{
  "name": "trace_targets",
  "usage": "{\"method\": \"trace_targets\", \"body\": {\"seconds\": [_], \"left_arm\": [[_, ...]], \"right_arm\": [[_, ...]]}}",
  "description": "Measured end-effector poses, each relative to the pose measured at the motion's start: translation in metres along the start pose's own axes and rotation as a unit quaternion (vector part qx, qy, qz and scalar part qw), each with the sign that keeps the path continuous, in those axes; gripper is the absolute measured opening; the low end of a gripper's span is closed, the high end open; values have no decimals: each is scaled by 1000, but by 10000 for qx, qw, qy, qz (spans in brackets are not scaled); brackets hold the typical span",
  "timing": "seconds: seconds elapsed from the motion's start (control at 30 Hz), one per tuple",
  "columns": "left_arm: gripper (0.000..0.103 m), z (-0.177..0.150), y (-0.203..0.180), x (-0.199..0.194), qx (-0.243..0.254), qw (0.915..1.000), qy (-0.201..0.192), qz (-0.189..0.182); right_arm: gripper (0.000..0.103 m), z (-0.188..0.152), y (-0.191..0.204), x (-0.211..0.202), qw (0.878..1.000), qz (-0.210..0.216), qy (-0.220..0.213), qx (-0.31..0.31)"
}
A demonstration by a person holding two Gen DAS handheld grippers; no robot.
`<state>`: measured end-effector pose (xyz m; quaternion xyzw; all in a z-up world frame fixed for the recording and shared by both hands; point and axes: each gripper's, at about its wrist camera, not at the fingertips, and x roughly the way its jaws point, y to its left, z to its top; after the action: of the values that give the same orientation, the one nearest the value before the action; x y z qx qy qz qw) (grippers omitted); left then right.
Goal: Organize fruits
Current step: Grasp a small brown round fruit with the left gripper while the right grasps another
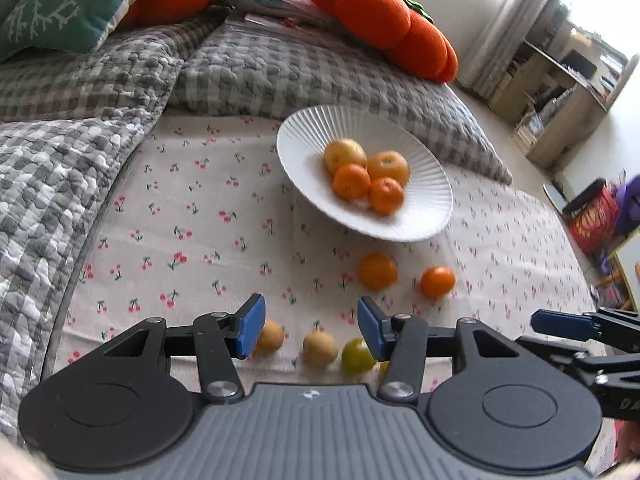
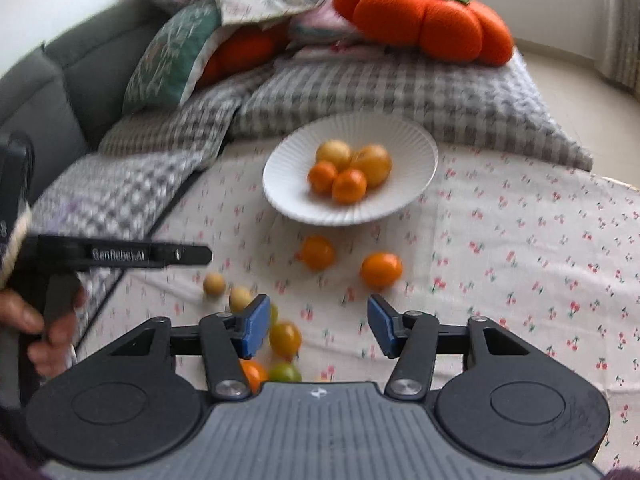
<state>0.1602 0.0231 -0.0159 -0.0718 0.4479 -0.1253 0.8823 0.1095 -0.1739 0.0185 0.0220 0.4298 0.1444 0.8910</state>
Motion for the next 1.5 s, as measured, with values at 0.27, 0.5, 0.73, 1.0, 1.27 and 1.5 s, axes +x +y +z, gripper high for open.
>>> {"method": "trace_targets", "body": {"seconds": [0.27, 0.5, 0.73, 1.0, 1.27, 1.5], "left_arm": [[47, -17, 13, 14, 454, 9977, 189, 466], [47, -22, 13, 16, 561, 9971, 219, 469], [47, -29, 11, 28, 646, 9963, 426, 374], [43, -29, 18, 41, 517, 9967, 570, 248], [33, -25, 21, 49, 463, 9972, 550, 211], [30, -22, 23, 52, 473, 9974, 477, 248]], "right_arm": [[43, -18, 22, 17, 9910, -523, 440, -1150], [41, -29, 28, 17, 9868, -131, 692, -1459], [40, -38, 34, 26, 9829, -169, 962, -1561], [33, -43, 34, 41, 9793, -258, 1171, -1631], [28, -46, 33, 50, 9769, -392, 1247, -1692], [26, -44, 32, 55, 9768, -440, 1253, -1680]]}}
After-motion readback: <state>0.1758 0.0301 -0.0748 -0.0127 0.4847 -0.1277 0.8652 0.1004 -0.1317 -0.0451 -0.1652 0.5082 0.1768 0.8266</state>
